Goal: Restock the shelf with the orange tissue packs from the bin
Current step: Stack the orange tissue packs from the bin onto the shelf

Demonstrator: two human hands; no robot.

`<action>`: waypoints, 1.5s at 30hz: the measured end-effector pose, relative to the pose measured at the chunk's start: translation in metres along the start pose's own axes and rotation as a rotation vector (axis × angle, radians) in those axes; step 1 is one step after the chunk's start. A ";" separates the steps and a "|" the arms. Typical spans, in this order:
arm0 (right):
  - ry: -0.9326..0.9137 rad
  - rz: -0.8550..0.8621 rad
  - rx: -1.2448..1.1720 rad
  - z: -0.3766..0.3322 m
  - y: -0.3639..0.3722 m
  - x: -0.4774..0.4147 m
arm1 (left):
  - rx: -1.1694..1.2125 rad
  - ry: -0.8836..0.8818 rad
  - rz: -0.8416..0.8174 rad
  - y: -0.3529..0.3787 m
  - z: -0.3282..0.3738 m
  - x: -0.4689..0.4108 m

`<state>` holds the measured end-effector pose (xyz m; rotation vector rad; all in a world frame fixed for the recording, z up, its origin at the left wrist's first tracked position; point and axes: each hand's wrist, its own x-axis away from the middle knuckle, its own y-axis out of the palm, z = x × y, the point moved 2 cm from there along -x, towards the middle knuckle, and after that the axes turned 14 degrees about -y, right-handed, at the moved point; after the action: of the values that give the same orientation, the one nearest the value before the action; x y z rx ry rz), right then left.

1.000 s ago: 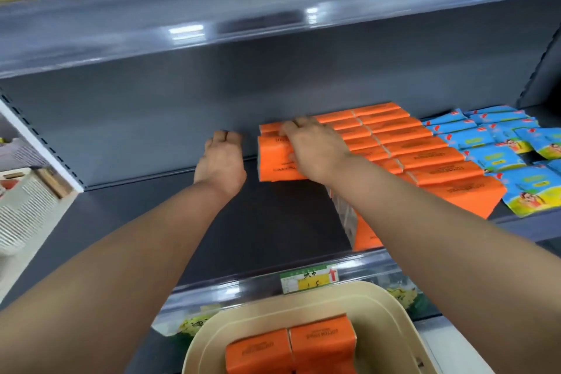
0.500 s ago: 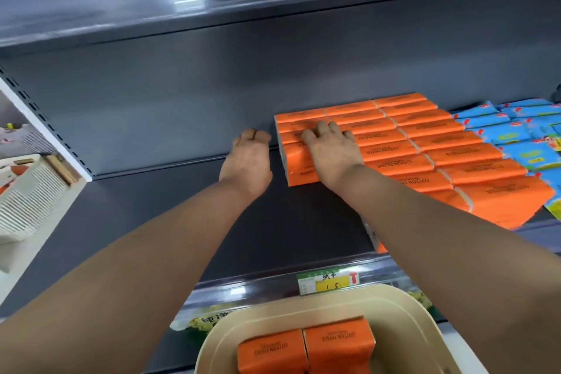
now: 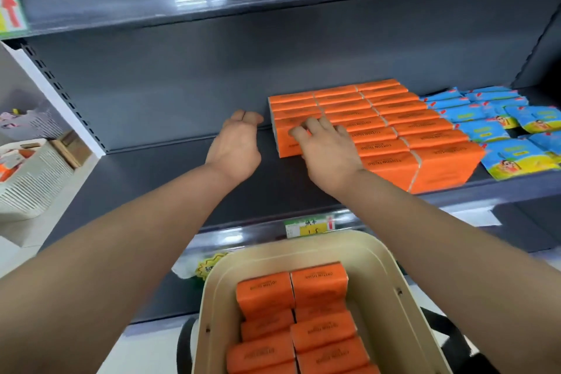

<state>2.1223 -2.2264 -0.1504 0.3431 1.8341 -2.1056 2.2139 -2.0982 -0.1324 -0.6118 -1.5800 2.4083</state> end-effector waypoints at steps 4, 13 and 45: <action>-0.057 0.064 0.019 -0.023 0.009 0.058 | 0.034 0.013 -0.031 0.004 -0.003 0.049; -0.086 -0.184 -0.074 -0.053 0.041 0.167 | 0.078 0.072 -0.090 0.034 -0.014 0.147; -0.051 -0.356 -0.229 -0.065 0.067 0.204 | -0.631 0.001 -0.419 0.134 -0.058 0.209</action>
<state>1.9593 -2.1880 -0.3002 -0.1004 2.2091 -2.0611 2.0603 -2.0248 -0.3225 -0.3186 -2.2123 1.6021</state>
